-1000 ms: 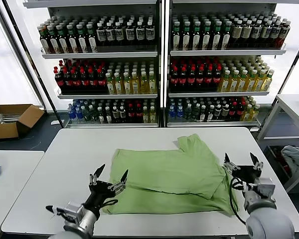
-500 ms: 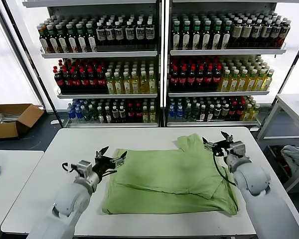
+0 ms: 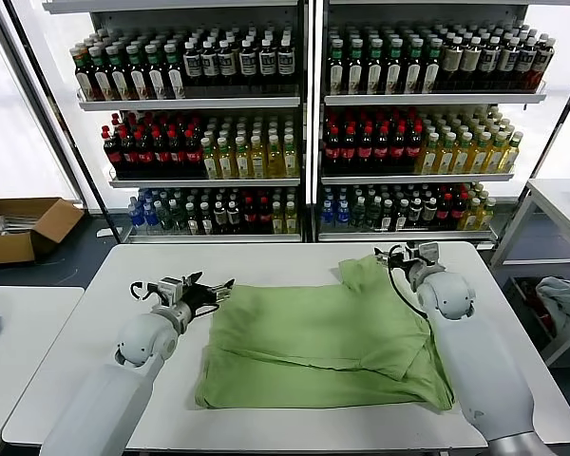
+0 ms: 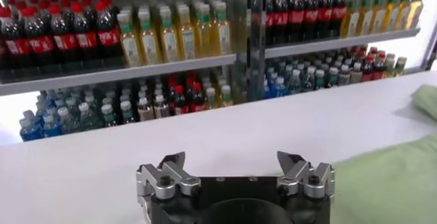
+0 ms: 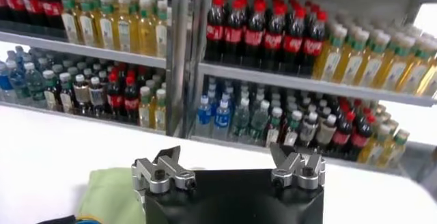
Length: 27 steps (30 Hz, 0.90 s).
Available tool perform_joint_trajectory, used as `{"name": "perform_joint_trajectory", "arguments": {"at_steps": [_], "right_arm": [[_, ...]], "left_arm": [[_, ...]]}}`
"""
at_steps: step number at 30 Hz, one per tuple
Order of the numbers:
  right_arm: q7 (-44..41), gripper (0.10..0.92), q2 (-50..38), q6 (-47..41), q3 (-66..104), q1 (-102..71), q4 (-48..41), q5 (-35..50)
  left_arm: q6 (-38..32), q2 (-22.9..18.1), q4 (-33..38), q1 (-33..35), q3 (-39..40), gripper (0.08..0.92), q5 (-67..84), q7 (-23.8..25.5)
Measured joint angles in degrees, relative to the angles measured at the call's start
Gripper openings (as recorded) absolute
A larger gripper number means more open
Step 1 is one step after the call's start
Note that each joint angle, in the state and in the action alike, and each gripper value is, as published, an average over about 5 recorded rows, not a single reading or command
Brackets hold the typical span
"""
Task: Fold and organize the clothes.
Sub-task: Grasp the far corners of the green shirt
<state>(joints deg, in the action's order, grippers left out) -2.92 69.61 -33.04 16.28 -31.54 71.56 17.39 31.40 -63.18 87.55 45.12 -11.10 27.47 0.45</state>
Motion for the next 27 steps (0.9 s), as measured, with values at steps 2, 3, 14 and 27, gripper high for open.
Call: {"name": "perform_joint_trajectory", "arguments": {"at_steps": [2,3,14,27], "right_arm": [[0.0,0.823,0.7,0.0,-0.1,0.8,-1.7,-0.1],[-0.1,0.823,1.1,0.1,-0.1,1.3,-2.6,-0.2],[-0.2,0.823,4.1,0.6,0.0,3.3,-8.6,-1.0],[0.1,0.823,6.1,0.9,0.4,3.9,-12.0,-2.0]], "left_arm": [[0.3,-0.1,-1.1,-0.7,0.6,0.823,0.0,0.1],[0.4,-0.2,-1.6,-1.1,0.8,0.823,0.0,0.1],[1.0,-0.9,-5.5,-3.6,2.8,0.823,-0.2,0.1],[1.4,-1.2,-6.9,-3.5,3.5,0.811,-0.5,0.1]]}}
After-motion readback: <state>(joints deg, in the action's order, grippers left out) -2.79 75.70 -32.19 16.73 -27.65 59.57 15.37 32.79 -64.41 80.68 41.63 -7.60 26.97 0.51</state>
